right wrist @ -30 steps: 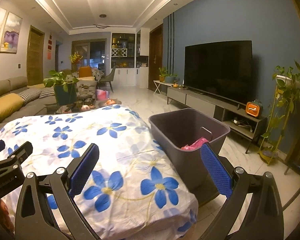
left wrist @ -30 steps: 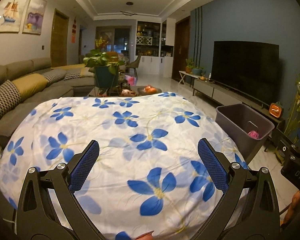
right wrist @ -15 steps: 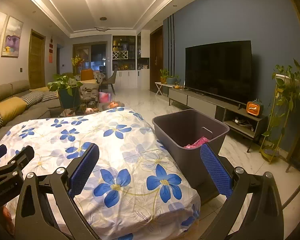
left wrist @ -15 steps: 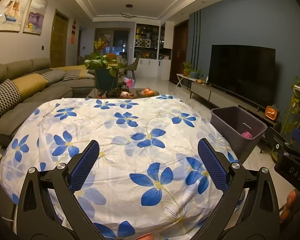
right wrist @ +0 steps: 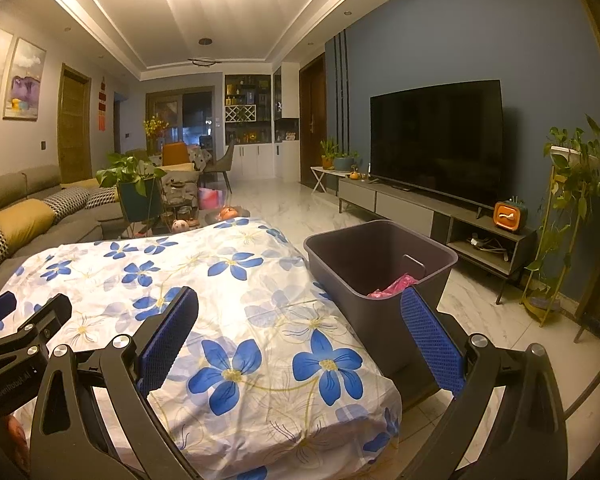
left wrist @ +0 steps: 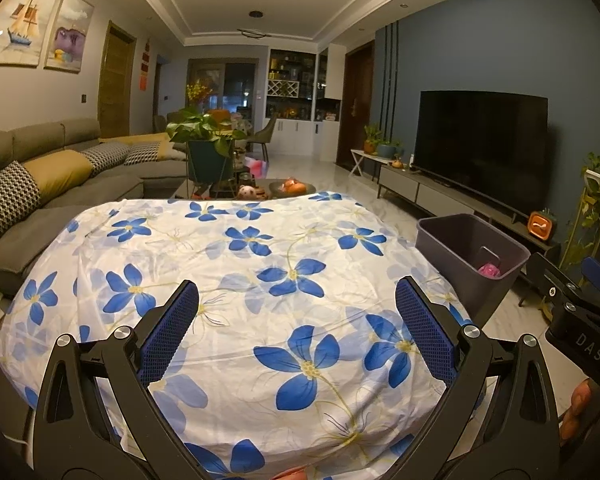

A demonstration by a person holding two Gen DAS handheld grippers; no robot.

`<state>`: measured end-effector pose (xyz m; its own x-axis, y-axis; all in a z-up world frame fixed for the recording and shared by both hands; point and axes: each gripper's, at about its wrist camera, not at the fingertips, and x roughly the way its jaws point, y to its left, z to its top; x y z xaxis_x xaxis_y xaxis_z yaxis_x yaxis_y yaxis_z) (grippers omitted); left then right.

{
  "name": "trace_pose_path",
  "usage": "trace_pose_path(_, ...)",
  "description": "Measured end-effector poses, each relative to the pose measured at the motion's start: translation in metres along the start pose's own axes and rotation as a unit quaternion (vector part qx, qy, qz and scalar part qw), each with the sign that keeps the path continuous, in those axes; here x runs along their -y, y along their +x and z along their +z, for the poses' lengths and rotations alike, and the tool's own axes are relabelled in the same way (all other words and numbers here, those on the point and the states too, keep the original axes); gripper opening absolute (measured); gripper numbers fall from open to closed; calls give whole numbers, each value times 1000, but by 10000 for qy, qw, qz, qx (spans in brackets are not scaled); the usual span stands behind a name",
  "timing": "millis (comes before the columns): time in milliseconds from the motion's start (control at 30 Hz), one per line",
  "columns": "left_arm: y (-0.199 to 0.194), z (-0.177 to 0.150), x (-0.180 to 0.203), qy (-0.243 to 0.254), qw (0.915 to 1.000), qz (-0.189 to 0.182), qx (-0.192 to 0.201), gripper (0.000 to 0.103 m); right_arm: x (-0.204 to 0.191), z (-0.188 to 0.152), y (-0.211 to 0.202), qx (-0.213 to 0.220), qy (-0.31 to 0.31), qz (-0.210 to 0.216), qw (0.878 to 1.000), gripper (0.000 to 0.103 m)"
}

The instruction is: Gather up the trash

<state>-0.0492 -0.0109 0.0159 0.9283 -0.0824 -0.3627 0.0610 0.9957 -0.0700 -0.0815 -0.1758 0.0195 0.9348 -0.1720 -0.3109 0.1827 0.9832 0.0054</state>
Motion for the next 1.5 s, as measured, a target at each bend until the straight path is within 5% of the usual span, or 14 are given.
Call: trace_pose_path(1500,-3,0,5,-9,10000,-64,21,97,0,1,-2,20,19,18,10000,97)
